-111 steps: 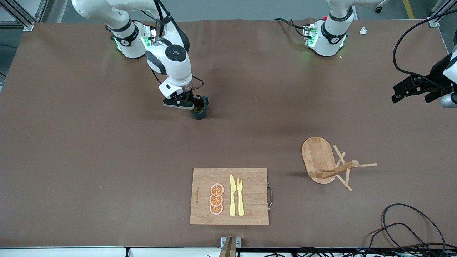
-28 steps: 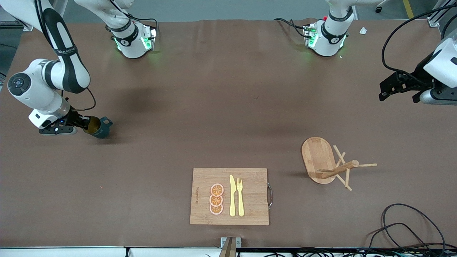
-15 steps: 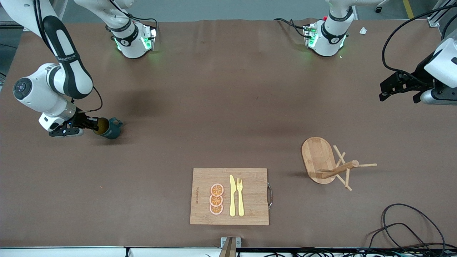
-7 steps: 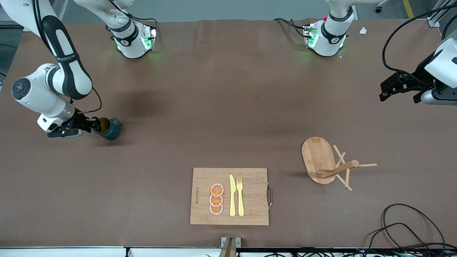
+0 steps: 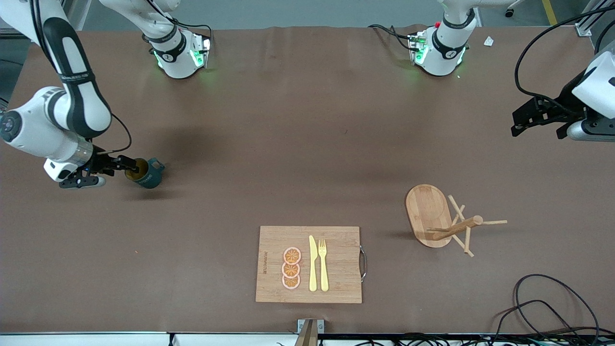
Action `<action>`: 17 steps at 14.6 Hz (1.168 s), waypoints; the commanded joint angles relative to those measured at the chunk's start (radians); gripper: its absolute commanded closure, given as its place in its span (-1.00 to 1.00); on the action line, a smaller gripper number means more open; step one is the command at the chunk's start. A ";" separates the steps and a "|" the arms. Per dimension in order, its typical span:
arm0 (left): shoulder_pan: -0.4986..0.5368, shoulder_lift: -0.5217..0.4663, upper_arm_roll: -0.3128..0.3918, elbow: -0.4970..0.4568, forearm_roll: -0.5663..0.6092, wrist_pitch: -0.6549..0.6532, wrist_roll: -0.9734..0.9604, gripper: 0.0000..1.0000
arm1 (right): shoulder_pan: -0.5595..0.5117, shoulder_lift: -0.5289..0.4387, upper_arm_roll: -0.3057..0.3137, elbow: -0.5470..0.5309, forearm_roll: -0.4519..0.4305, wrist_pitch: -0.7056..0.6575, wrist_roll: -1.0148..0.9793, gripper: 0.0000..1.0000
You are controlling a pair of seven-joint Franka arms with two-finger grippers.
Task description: Transfer cup from left to right arm and place
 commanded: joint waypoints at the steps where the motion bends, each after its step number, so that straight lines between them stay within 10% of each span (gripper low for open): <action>1: 0.007 0.004 -0.006 0.013 0.016 0.000 0.022 -1.00 | -0.008 -0.056 0.001 0.026 0.024 -0.061 0.022 -0.99; 5: 0.009 0.004 -0.006 0.013 0.015 0.000 0.022 -1.00 | -0.008 -0.107 -0.002 0.132 0.003 -0.135 0.048 -1.00; 11: 0.013 0.006 -0.004 0.013 0.015 0.000 0.023 -1.00 | 0.071 -0.104 0.008 0.577 -0.163 -0.603 0.347 -1.00; 17: 0.013 0.006 -0.004 0.013 0.013 0.000 0.023 -1.00 | 0.100 -0.199 0.015 0.608 -0.190 -0.746 0.401 -1.00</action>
